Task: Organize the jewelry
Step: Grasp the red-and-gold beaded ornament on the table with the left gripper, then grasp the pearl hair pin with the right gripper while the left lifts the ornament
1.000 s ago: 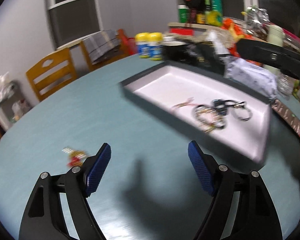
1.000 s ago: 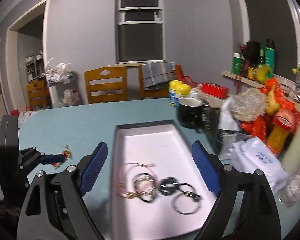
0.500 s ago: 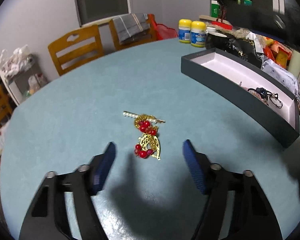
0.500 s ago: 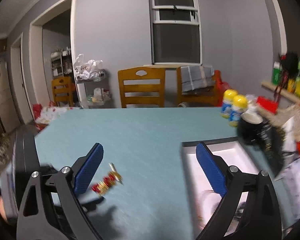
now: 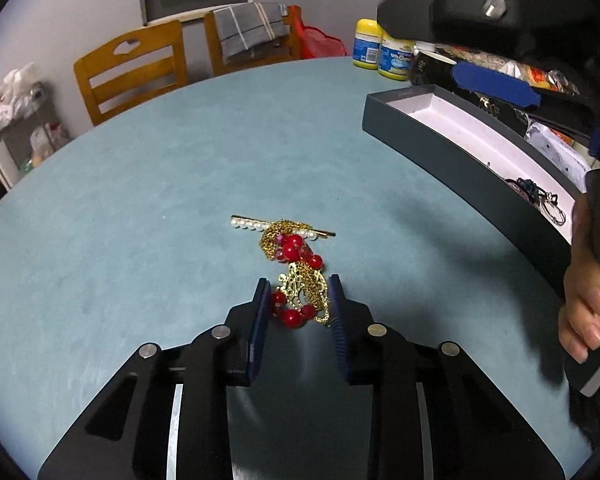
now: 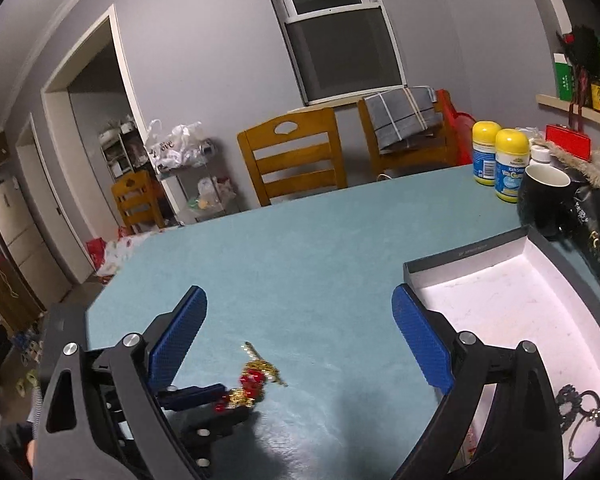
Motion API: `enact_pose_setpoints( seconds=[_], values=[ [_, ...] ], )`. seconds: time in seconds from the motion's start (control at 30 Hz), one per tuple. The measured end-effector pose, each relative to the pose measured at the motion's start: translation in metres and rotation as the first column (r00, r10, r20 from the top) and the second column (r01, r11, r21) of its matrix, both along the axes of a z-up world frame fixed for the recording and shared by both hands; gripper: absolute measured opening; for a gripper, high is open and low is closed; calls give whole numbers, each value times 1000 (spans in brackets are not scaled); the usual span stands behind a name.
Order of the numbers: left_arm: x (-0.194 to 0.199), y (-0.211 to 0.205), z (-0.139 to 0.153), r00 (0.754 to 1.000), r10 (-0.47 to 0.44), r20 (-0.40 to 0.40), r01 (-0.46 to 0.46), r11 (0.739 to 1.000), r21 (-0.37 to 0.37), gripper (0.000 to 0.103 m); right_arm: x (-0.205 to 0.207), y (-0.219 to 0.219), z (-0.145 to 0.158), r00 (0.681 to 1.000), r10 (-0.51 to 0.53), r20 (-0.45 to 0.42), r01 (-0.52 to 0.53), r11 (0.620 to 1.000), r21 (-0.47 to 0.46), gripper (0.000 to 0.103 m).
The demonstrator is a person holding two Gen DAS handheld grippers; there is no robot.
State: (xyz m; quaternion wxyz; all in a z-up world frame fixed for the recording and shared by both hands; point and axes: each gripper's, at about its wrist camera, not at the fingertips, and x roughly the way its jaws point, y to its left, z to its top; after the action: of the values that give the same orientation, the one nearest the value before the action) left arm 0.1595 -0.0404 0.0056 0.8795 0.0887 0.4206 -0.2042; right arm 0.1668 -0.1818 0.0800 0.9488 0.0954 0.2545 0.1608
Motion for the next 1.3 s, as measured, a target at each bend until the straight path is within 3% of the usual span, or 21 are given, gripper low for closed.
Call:
enact_pose_setpoints(
  seconds=[0.27,0.33,0.5,0.6,0.63,0.8,0.97,1.07,1.3],
  values=[
    [8,0,0,1000,-13,-6,13,1000,-11,31,7,-5,-8,999,-5,-44,7,999,45,92],
    [10,-1,0,1000,-17,-7,17,1000,-11,38,8,-5,-8,999,-11,-44,13,999,44,92],
    [10,0,0,1000,-25,-12,25,999,-21,38,9,-5,-9,999,-11,-47,13,999,46,92],
    [12,-1,1,999,-31,-7,31,999,-23,28,10,-2,-11,999,-15,-48,16,1000,18,92],
    [10,-2,2,999,-36,2,36,999,-22,19,10,-2,-12,999,-15,-43,15,1000,3,92],
    [6,-1,7,999,-37,30,38,999,-29,19,6,3,-10,1000,-17,-18,16,999,-38,92],
    [4,7,12,999,-14,41,17,998,-56,18,9,-1,-14,999,-24,-40,24,1000,-19,92],
    [4,12,16,999,2,53,2,998,-69,9,11,-2,-16,999,-26,-47,25,999,-24,92],
    [2,35,34,992,72,102,-59,990,-129,8,15,3,-20,998,-2,-62,0,999,-32,92]
  ],
)
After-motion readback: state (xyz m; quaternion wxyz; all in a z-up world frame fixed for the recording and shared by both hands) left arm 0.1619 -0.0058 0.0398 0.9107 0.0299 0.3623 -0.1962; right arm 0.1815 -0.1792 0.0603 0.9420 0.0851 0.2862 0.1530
